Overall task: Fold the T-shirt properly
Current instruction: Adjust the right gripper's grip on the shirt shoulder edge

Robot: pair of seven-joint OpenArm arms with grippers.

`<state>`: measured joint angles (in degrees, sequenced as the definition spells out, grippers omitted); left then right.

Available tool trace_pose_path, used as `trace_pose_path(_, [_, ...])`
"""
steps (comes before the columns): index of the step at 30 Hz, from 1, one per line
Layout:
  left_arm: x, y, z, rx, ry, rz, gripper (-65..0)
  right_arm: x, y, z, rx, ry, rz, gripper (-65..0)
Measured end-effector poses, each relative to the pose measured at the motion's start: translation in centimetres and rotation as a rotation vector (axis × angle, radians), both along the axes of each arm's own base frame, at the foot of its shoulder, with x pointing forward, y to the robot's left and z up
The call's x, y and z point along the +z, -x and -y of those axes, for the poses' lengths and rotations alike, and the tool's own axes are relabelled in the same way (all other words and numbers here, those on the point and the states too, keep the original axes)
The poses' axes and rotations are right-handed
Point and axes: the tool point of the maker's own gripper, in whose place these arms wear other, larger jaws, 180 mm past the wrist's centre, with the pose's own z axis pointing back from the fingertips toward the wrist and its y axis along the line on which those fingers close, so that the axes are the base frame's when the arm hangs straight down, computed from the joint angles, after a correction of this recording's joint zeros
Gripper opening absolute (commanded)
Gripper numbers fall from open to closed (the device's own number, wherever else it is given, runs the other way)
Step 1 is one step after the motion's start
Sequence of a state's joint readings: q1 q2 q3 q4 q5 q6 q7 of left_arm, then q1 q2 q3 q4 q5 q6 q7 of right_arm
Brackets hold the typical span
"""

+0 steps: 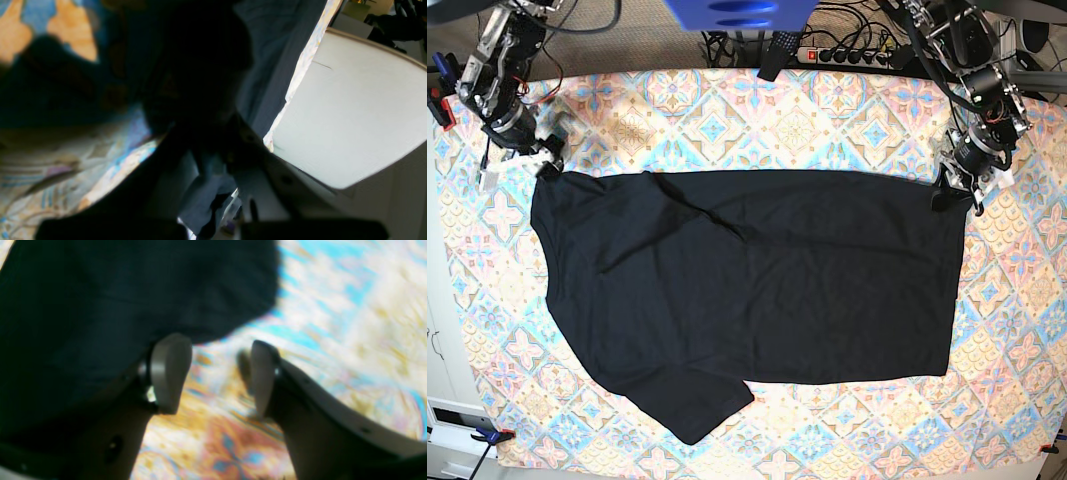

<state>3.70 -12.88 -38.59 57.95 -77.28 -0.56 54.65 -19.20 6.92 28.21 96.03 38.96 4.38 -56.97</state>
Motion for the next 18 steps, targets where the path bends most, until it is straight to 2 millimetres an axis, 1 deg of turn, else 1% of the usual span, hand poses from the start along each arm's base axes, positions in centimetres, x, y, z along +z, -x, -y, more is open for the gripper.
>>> trace_pose_path(1, [0.0, 0.0, 0.0, -0.002, 0.001, 0.001, -65.0, -0.5, -0.4, -0.2, -0.011, -0.029, 0.000, -31.8])
trace_pose_path(4, [0.0, 0.1, 0.2, -0.007, 0.006, -0.001, -65.0, -0.7, -2.5, -1.4, -0.036, -0.147, 0.060, -31.7])
trace_pose_path(7, [0.0, 0.1, 0.1, -0.006, 0.009, -0.001, -65.0, -1.7, -3.6, -1.6, -0.073, -0.205, 0.058, -31.7])
trace_pose_path(11, [0.0, 0.1, 0.1, -0.003, 0.006, -0.002, -65.0, -4.0, -3.1, -1.8, -0.103, -0.250, 0.001, -31.7])
trace_pose_path(14, [0.0, 0.1, 0.1, -0.006, 0.008, -0.002, -65.0, -4.2, -3.4, -1.7, -0.115, -0.264, 0.005, -31.7])
trace_pose_path(18, [0.0, 0.1, 0.1, -0.006, 0.007, -0.002, -65.0, -4.5, -3.1, -1.4, -0.130, -0.272, 0.006, -31.6])
